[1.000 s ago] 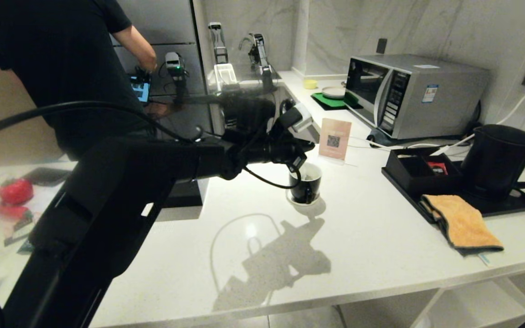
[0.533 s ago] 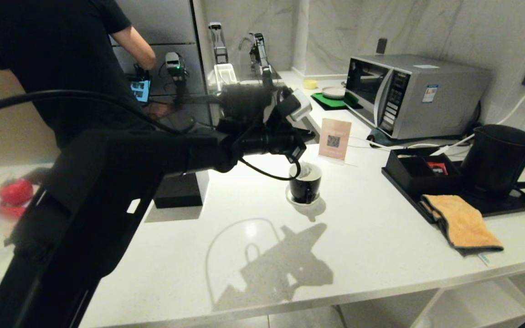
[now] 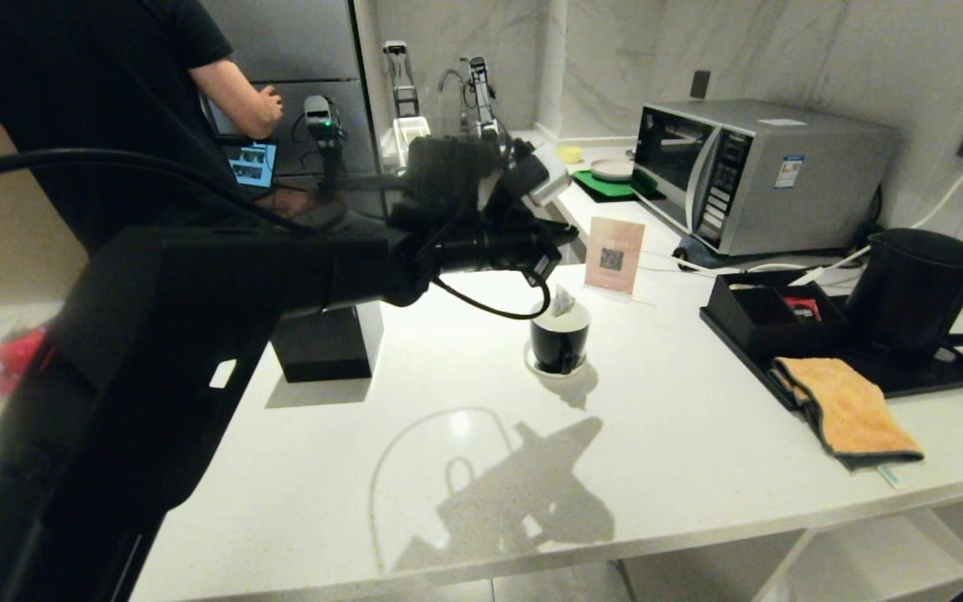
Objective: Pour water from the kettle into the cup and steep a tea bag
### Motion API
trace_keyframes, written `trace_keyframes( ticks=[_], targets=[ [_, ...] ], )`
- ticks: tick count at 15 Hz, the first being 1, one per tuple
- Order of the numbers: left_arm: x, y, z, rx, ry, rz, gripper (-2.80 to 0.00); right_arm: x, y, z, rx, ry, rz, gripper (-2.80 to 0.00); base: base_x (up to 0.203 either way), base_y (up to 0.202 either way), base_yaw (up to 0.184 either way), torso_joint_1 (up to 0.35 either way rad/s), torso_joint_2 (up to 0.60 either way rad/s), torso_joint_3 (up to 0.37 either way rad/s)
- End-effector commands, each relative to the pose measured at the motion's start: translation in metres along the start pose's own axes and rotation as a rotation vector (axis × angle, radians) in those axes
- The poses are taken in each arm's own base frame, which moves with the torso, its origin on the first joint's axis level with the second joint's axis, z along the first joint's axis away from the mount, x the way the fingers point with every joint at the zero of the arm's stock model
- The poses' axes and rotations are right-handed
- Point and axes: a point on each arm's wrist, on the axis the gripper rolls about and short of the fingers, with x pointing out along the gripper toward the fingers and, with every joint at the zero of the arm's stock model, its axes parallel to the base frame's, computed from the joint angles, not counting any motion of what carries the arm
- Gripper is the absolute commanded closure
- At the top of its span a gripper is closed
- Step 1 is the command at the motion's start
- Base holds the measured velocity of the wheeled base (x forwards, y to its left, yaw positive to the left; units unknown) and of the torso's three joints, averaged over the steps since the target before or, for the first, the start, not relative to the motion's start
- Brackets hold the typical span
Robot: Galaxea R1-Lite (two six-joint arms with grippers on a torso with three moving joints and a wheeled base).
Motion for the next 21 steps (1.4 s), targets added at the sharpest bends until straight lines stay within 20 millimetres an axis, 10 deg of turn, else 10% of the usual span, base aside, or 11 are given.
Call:
trace_keyframes(
  ticks=[1,21],
  targets=[
    [0.001,-0.003,-0.004,-0.003,0.011,-0.012,0.00,0.000,0.000,0.000,0.000,0.000,0.000,0.00,0.000,0.000,0.000,0.000,0.00,0.000],
    [0.028,-0.026,-0.047,-0.029,0.057,-0.062,0.00,0.000,0.000,0.000,0.000,0.000,0.000,0.00,0.000,0.000,0.000,0.000,0.00,0.000]
  ],
)
